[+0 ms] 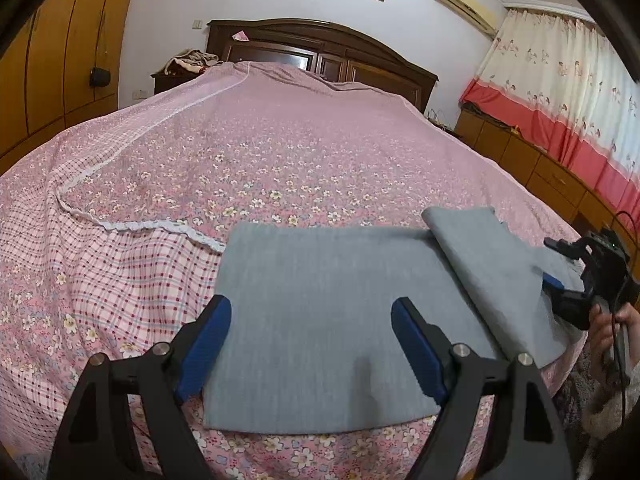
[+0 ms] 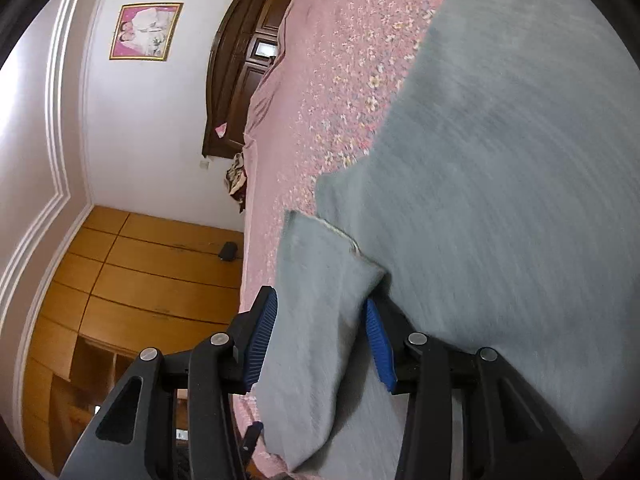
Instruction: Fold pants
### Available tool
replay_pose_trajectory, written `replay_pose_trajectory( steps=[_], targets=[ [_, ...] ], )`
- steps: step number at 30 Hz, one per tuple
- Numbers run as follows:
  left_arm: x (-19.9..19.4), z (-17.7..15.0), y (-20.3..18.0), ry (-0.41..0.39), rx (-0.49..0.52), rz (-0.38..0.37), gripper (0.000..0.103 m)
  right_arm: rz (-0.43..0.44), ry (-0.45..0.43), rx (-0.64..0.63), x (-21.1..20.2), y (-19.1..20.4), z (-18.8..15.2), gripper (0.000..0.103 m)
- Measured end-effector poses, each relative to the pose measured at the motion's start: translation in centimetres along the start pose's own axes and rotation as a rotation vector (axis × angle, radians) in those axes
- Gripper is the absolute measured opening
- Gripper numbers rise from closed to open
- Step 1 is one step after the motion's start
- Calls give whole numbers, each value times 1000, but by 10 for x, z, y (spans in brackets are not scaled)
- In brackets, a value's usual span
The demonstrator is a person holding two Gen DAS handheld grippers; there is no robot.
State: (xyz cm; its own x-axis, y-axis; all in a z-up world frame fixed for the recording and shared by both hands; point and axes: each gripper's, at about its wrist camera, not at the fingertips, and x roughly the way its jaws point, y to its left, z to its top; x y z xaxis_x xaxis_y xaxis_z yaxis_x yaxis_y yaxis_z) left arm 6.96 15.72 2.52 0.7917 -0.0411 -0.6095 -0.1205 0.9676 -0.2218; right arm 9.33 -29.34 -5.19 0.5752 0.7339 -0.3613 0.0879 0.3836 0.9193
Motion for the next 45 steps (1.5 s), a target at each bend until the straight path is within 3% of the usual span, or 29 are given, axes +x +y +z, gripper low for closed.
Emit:
replay_pose_trajectory(
  steps=[5, 9, 11, 15, 19, 26, 29, 35, 40, 43, 45],
  targets=[
    [-1, -1, 2, 2, -5, 5, 86, 21, -45, 139, -5, -8, -7, 44],
    [3, -1, 6, 15, -25, -10, 86, -6, -41, 75, 8, -4, -5, 43],
    [5, -1, 6, 23, -29, -6, 86, 3, -61, 87, 9, -7, -4, 37],
    [9, -2, 2, 33, -16, 10, 86, -46, -62, 56, 8, -21, -12, 5],
    [11, -4, -2, 38, -4, 27, 86, -42, -59, 19, 5, -23, -14, 3],
    [12, -2, -7, 30, -12, 22, 86, -207, -110, -326, -9, 35, -36, 3],
    [8, 0, -1, 17, -29, 13, 86, -273, -169, -493, -18, 71, -53, 3],
    [-8, 7, 29, -34, -130, -15, 86, -236, -211, -723, -30, 135, -89, 3],
    [-27, 7, 67, -84, -263, -23, 86, -124, -138, -911, 2, 204, -129, 3],
    [-37, 5, 88, -103, -331, -19, 86, -48, -1, -1028, 49, 243, -172, 3],
    [-41, 2, 99, -108, -360, 12, 86, -34, 85, -1176, 86, 257, -222, 3]
  ],
)
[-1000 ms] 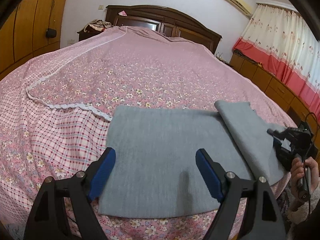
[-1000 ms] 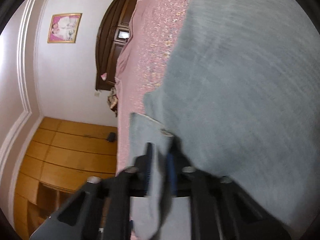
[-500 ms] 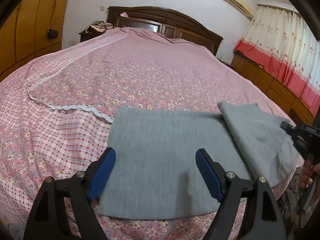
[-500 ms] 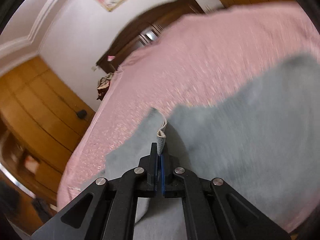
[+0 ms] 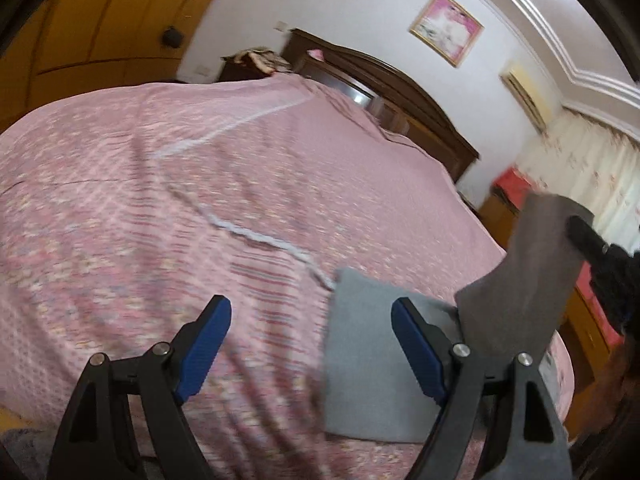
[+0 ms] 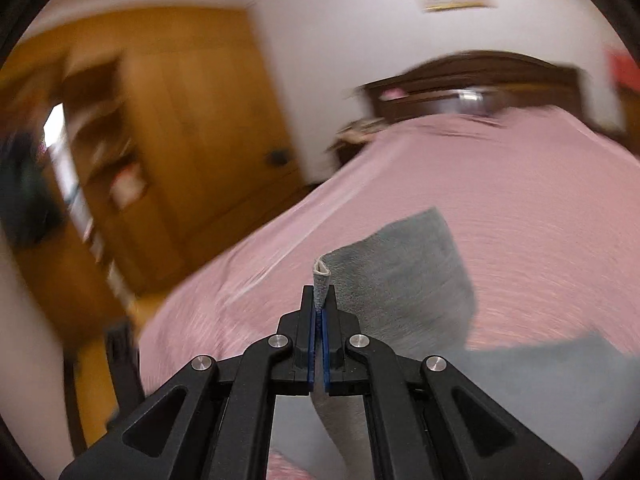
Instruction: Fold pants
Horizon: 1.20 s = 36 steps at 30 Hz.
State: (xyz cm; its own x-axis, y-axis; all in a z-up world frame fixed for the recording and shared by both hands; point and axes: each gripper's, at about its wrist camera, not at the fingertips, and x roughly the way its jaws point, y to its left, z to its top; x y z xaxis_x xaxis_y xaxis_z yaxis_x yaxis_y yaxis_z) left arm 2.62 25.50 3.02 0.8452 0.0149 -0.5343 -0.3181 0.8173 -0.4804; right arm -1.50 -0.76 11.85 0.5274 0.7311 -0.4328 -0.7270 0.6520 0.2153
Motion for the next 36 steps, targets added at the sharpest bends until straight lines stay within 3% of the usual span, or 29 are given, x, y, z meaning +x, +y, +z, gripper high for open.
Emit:
replay_pose_trajectory(
  steps=[4, 7, 11, 16, 22, 27, 32, 36],
  targets=[
    [-5, 1, 18, -1, -36, 10, 85, -56, 152, -323, 64, 75, -47, 3],
    [-8, 1, 34, 6, -67, 23, 85, -33, 237, -435, 86, 97, -80, 3],
    [-9, 4, 49, 17, -118, 0, 85, -29, 285, -477, 90, 98, -98, 3],
    [-8, 4, 40, 21, -53, 41, 85, -27, 301, -476, 96, 93, -104, 4],
    [-5, -1, 21, 37, 30, 68, 85, -1, 250, -471, 94, 92, -108, 4],
    [-3, -1, 35, 48, -44, 127, 85, -16, 240, -587, 86, 103, -118, 4],
    [-6, 2, 55, 50, -130, 77, 85, -57, 235, -771, 78, 123, -134, 4],
    [-9, 2, 63, 53, -148, 59, 85, -92, 258, -819, 88, 126, -146, 4]
  ],
)
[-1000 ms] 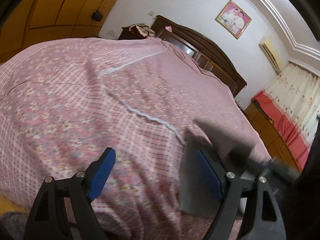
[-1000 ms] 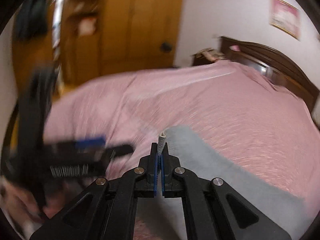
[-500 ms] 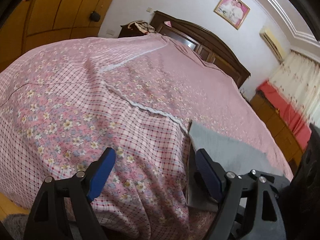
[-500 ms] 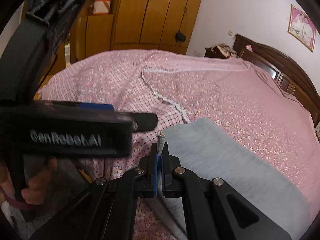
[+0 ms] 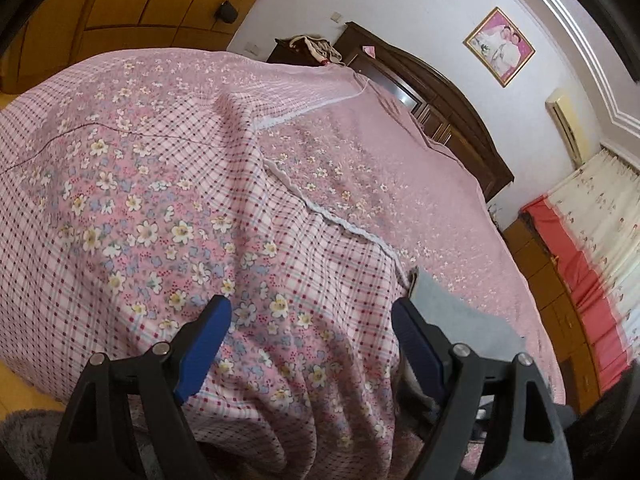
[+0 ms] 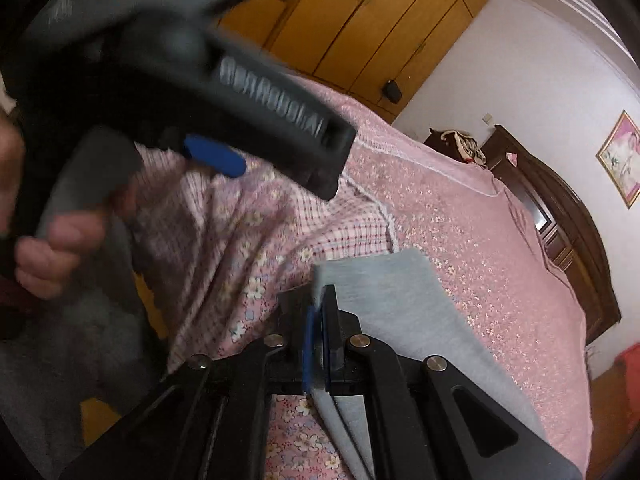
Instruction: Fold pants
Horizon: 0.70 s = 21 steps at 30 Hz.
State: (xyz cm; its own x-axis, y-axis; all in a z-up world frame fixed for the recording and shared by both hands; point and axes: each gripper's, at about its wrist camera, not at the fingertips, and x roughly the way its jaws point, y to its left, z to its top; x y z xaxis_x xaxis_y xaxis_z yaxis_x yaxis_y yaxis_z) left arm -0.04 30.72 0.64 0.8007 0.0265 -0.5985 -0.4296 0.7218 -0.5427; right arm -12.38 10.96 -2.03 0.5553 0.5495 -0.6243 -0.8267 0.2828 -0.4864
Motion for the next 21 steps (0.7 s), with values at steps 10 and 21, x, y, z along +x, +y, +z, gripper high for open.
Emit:
replay_pose_trajectory(
  steps=[10, 21],
  targets=[
    [-22, -4, 13, 13, 45, -112, 86, -72, 76, 111, -81, -56, -61, 28],
    [-31, -35, -44, 87, 196, -194, 49, -353, 354, -6, -149, -78, -172, 28]
  ],
)
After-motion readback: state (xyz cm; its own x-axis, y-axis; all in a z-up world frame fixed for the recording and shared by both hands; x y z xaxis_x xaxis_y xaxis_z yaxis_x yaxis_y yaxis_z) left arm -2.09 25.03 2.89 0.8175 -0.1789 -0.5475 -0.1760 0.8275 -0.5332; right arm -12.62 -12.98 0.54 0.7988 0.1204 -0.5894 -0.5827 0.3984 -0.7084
